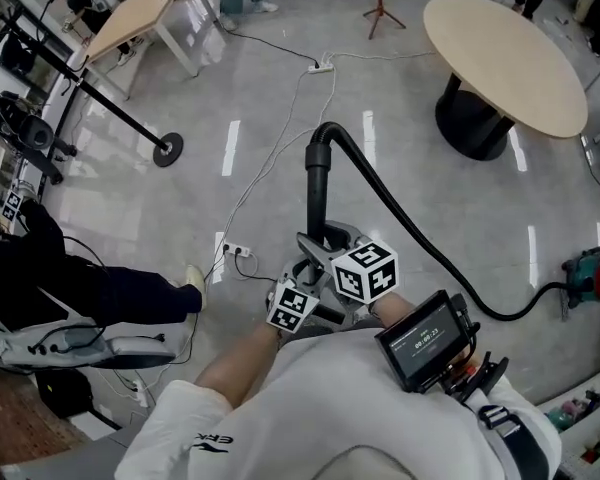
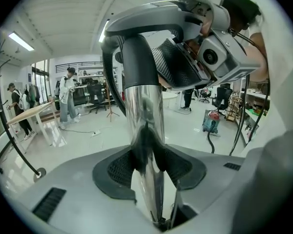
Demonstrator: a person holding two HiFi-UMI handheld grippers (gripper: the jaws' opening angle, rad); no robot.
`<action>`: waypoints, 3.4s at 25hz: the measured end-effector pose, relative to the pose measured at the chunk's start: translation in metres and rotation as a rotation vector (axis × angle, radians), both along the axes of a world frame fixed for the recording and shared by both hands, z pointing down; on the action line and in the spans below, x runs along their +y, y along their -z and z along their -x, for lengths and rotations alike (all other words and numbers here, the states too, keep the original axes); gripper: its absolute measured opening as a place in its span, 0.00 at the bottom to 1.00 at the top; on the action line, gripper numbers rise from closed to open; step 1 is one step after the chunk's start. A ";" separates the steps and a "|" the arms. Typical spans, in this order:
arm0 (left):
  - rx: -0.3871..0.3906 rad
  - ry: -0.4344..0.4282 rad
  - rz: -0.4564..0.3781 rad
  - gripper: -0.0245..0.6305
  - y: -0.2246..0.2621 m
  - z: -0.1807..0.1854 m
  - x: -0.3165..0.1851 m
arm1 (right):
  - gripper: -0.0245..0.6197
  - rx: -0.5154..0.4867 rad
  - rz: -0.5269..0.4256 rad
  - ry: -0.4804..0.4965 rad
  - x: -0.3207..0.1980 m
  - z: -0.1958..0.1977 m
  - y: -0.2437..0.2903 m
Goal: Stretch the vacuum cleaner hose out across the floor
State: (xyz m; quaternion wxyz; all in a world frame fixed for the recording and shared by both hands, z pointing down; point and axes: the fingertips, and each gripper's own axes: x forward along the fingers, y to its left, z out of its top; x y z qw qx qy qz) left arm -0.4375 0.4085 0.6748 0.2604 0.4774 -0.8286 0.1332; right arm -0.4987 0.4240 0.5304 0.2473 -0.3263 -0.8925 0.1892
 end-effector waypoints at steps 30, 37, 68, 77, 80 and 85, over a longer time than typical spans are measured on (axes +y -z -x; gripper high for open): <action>-0.041 -0.321 -0.023 0.28 -0.005 0.085 0.246 | 0.29 -0.014 -0.037 -0.302 0.232 0.079 0.003; -0.056 -0.282 -0.004 0.28 -0.008 0.103 0.251 | 0.29 -0.025 -0.013 -0.247 0.235 0.095 0.001; -0.065 -0.552 -0.040 0.28 -0.004 0.169 0.261 | 0.29 -0.044 -0.041 -0.489 0.241 0.159 0.005; -0.054 -0.745 -0.052 0.28 -0.015 0.151 0.318 | 0.29 -0.029 -0.057 -0.677 0.287 0.140 0.000; -0.058 -0.809 -0.066 0.28 -0.007 0.133 0.334 | 0.29 -0.023 -0.054 -0.731 0.301 0.122 -0.001; -0.040 -0.913 -0.072 0.28 -0.012 0.100 0.363 | 0.29 -0.007 -0.048 -0.820 0.325 0.090 -0.007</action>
